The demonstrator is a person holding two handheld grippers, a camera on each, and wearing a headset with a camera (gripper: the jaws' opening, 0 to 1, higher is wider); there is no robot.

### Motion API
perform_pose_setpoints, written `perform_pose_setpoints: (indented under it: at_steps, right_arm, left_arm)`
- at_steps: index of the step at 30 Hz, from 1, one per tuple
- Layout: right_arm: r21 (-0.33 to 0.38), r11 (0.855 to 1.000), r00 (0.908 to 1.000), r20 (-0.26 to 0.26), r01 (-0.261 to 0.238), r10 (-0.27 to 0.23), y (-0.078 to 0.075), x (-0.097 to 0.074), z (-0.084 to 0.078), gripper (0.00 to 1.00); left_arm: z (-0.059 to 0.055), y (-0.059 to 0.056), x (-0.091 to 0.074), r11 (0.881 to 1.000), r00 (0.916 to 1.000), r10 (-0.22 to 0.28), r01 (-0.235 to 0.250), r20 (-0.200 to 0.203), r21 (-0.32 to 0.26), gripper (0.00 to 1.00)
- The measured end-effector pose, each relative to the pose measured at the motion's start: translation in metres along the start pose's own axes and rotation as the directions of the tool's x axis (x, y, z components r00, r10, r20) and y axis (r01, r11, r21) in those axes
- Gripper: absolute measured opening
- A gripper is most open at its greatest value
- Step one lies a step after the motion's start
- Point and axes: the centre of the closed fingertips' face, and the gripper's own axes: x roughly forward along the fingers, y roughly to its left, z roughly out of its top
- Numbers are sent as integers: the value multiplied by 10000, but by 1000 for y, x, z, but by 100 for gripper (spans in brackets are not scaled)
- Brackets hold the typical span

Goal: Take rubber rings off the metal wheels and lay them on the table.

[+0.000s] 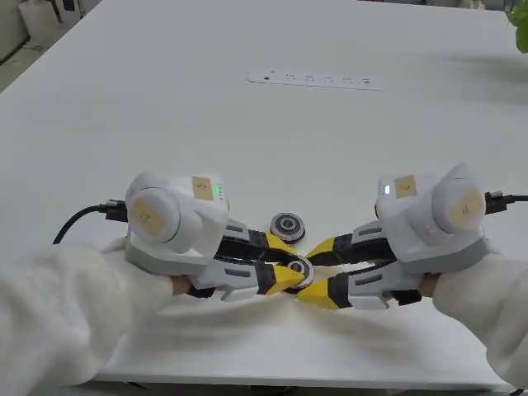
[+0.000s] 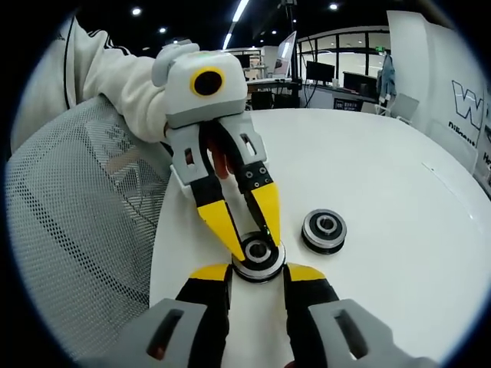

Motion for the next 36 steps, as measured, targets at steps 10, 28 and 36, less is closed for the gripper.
perform_pose_setpoints:
  at_steps: [10,28,36]
  right_arm:
    - [234,9996,9999,0,-152,152,-1,-5,-2,19]
    - [265,9996,9998,-211,-45,50,-4,-10,-7,3]
    - [578,9982,9988,-464,157,-131,-7,-12,-8,0]
  left_arm:
    - [0,-1,-1,10000,10000,-1,1,29,-7,15]
    - [-2,-1,-3,10000,10000,32,-32,73,-28,15]
    - [-2,-2,-4,10000,9999,33,-32,141,-52,15]
